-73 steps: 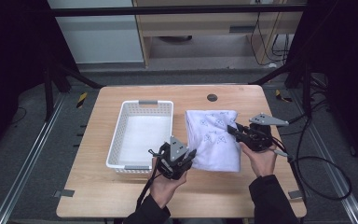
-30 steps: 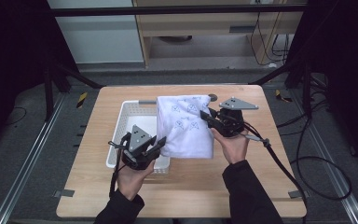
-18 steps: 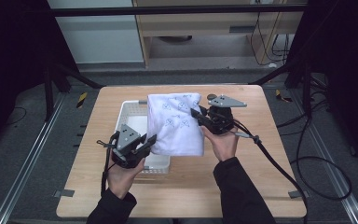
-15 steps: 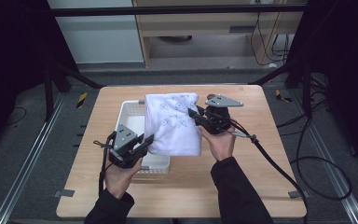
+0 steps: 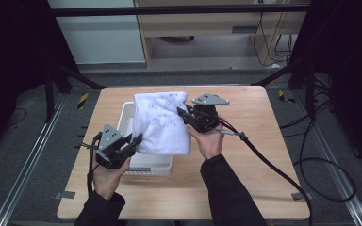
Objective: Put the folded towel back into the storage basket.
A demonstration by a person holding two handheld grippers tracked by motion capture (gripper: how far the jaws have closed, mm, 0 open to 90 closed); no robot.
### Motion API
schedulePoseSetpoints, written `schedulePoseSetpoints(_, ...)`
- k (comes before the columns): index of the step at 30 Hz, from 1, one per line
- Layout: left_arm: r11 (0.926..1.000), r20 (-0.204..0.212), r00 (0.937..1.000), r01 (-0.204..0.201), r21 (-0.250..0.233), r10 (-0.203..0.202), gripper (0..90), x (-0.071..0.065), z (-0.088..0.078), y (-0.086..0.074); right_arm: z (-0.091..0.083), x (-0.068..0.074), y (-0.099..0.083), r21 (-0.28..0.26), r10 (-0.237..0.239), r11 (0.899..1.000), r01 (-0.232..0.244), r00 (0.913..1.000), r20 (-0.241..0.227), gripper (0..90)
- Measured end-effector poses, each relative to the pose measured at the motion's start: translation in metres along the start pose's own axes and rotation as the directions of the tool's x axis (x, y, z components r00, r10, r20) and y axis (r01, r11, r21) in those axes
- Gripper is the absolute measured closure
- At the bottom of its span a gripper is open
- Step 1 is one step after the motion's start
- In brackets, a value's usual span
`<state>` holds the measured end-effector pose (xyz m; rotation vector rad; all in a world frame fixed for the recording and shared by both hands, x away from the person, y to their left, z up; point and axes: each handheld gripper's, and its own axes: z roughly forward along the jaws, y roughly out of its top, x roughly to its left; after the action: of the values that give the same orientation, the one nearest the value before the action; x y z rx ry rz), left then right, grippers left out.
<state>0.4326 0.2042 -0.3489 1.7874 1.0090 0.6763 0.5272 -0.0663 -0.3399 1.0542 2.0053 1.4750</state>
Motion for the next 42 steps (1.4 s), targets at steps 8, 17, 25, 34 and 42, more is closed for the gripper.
schedulePoseSetpoints(8, 0.9999, -0.033, 0.9994, 0.006, 0.01, -0.006, 76.6, 0.015, -0.008, -0.007, 0.016, 0.012, -0.001, 0.0, 0.0, 1.0, 0.0, 0.9999, -0.017, 72.0)
schedulePoseSetpoints(17, 0.9995, -0.053, 0.9982, 0.03, 0.011, -0.029, 76.7, 0.026, -0.009, -0.012, 0.03, 0.022, 0.001, 0.008, -0.015, 1.0, 0.015, 0.9997, -0.02, 72.0)
schedulePoseSetpoints(25, 0.9984, -0.071, 0.9961, 0.053, 0.016, -0.052, 76.6, 0.037, -0.009, -0.017, 0.044, 0.025, -0.002, 0.011, 0.016, 1.0, -0.015, 0.9993, -0.033, 71.9)
schedulePoseSetpoints(34, 0.9968, -0.1, 0.9926, 0.073, 0.032, -0.07, 76.7, 0.049, -0.008, -0.025, 0.059, 0.033, -0.006, 0.023, 0.002, 1.0, -0.001, 0.9994, -0.033, 71.9)
schedulePoseSetpoints(42, 0.995, -0.108, 0.9914, 0.081, 0.059, -0.074, 76.7, 0.054, -0.004, -0.031, 0.071, 0.034, -0.013, 0.041, 0.011, 0.999, -0.01, 0.9993, -0.037, 71.8)
